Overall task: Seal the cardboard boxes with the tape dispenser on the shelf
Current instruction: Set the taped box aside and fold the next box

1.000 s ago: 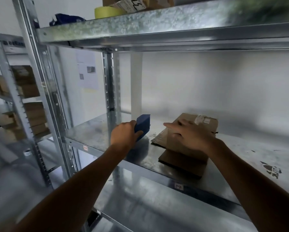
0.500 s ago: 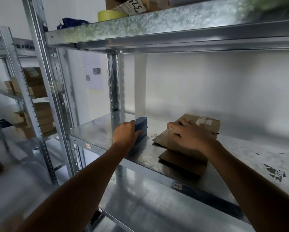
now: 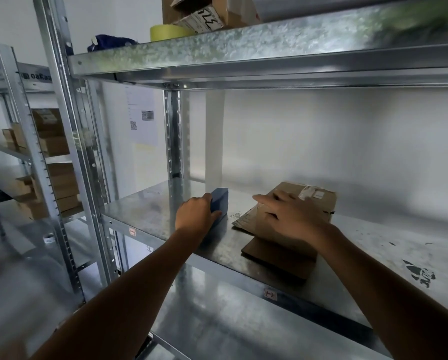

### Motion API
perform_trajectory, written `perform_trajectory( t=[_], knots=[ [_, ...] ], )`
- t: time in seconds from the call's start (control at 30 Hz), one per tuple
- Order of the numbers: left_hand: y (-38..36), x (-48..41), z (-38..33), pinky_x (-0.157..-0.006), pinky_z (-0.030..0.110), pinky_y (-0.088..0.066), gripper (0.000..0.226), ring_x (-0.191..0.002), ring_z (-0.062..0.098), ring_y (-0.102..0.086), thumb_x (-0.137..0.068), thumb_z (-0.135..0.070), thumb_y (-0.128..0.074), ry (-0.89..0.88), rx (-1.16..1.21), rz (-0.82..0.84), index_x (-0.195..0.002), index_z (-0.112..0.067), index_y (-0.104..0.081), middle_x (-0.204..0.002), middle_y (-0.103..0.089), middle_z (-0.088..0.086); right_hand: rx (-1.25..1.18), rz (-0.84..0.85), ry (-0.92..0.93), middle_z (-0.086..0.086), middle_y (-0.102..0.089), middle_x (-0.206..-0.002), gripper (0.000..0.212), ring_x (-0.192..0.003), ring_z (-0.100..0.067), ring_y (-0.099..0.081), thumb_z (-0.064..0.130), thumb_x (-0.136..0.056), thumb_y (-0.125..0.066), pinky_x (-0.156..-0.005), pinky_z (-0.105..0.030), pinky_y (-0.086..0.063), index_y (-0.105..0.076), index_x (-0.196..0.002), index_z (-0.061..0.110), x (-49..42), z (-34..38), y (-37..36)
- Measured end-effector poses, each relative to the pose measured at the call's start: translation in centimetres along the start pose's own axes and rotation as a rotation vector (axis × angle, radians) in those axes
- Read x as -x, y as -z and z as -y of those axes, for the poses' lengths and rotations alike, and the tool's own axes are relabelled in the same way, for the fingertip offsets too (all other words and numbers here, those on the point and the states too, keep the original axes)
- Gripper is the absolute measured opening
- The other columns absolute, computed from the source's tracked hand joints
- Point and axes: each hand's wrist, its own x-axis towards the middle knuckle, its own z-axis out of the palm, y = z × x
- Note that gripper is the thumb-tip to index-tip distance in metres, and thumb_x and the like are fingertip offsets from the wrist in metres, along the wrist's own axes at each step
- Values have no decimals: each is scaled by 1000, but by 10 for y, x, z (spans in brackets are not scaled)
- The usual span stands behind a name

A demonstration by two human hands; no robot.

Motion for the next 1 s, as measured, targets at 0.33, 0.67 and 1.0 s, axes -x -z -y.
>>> perform_trajectory(
  t=[0.33, 0.67, 1.0],
  knots=[
    [22, -6, -48, -107, 41, -37, 52, -131, 28, -43, -96, -52, -59, -150, 162, -153, -135, -17, -59, -137, -56, 8, -300, -540, 105, 1, -58, -145, 45, -151, -18, -30, 30, -102, -56, -125, -47, -22, -55, -145, 18, 23, -12, 19],
    [-2, -31, -128, -103, 36, -40, 30, -125, 30, -53, -106, -28, -50, -463, 527, 295, -122, -9, -68, -131, -62, 15, -730, -472, -261, -5, -21, -166, 50, -156, -21, -16, 45, -108, -29, -127, -40, -15, -28, -155, 25, 54, -49, -30],
    [-22, -27, -124, -85, 36, -50, 54, -94, 14, -57, -96, -65, -27, -438, 541, 219, -98, -25, -63, -99, -57, -9, -836, -678, -363, -4, -37, -159, 61, -148, -12, -33, 43, -105, -26, -122, -43, -28, -37, -153, 8, 48, -53, -53]
  ],
)
